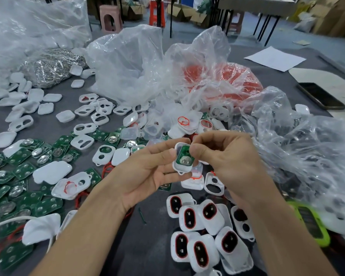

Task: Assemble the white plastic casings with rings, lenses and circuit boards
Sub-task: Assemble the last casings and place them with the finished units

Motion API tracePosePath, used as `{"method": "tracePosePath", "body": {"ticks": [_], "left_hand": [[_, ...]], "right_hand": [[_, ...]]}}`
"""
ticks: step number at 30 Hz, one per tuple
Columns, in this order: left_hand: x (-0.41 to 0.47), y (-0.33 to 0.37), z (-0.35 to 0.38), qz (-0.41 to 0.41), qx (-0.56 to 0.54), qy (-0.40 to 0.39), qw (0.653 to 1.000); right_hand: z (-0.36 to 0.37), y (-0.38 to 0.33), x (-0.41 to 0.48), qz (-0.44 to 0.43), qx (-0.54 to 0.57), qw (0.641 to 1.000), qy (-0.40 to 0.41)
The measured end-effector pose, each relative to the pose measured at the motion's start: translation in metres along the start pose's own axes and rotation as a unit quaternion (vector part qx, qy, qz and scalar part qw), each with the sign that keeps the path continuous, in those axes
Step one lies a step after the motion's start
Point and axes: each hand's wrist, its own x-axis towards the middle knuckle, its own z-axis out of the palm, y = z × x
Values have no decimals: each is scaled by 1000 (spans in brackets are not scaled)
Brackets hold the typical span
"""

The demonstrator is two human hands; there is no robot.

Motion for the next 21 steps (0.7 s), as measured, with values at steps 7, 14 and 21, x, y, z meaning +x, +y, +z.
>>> {"method": "tracePosePath", "body": {"ticks": [7,14,21], "left_hand": [[-1,-1,0,-4,-3,5,1000],[-1,-1,1,-5,-5,-3,1000],[0,-1,2,7,-21,-14,1000]], "right_hand": [[2,7,1,-13,-51,998,34],[10,10,-5,-85,-117,985,95],[16,14,-8,-126,-142,972,139]]}}
